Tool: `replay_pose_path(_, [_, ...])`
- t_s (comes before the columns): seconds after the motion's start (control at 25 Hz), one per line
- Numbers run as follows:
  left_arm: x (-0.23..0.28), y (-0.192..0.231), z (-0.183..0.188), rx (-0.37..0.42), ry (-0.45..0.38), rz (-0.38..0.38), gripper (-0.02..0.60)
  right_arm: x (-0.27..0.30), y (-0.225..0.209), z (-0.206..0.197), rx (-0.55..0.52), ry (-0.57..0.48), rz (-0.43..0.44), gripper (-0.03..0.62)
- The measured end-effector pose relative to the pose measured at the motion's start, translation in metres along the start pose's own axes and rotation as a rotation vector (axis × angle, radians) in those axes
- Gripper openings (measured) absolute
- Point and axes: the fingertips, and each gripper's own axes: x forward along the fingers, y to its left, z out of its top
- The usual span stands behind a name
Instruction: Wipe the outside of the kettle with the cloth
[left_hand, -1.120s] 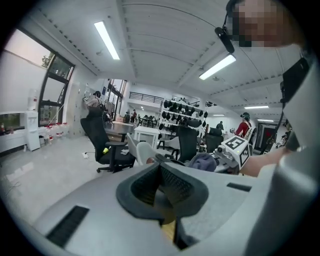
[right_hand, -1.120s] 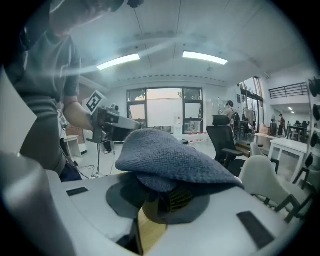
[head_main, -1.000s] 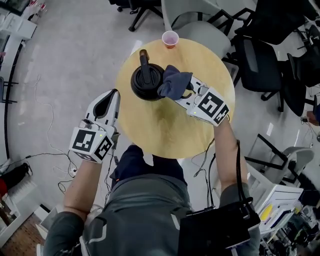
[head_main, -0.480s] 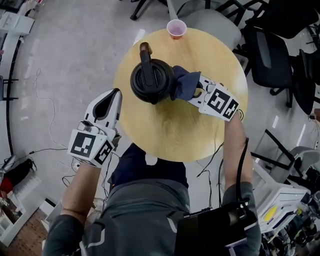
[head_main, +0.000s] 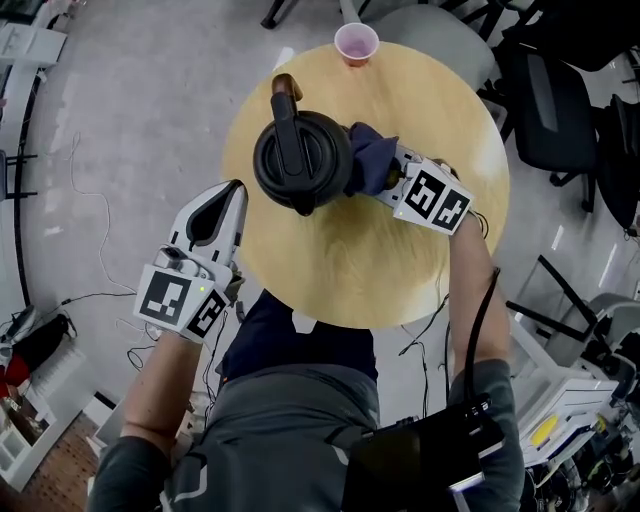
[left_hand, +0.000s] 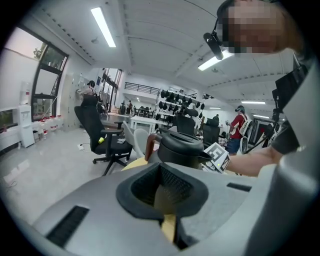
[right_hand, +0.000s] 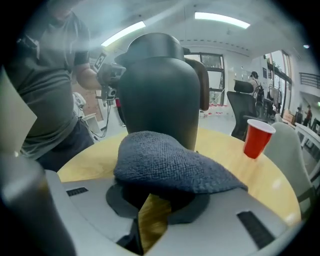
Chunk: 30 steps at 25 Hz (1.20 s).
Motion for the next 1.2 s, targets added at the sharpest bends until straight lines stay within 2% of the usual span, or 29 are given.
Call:
replay_pose_path(0.16, [-0.008,-0.002,0.006,0.015,0.007,-0.005,0.009,-0.006,0.004,0.002,0.020,0.037,-0.002,0.098])
replay_pose_path(0.32, [-0.022,-0.006,0.023,0.011,-0.009,-0.007,0.009,-0.046,0.009,0.044,0.019,-0.053,-0.003,0.098])
replay_pose_path(0.56, [-0.035,-0.018,0.049,0.042,-0.053,-0.037,0.009,-0.101,0.003,0.117,-0.099,-0.151,0.015,0.100])
replay_pose_path(0.68, [-0.036,-0.010,0.053,0.028,-0.049,-0.002,0.009,-0.102,0.001,0.136,-0.170,-0.154,0.063,0.098])
replay_pose_path(0.8, [-0.033,-0.006,0.051,0.007,-0.049,0.011,0.009,-0.092,-0.005,0.139,-0.184,-0.158,0.117,0.098])
replay_pose_path(1.0, [-0.029,-0.006,0.042,0.003,-0.037,0.013,0.009,-0.091,-0.012,0.137,-0.133,-0.227,0.229,0.098])
replay_pose_path(1.2, [-0.023,-0.006,0.034,-0.018,-0.039,0.023,0.009,-0.090,-0.026,0.129,-0.082,-0.310,0.268,0.098])
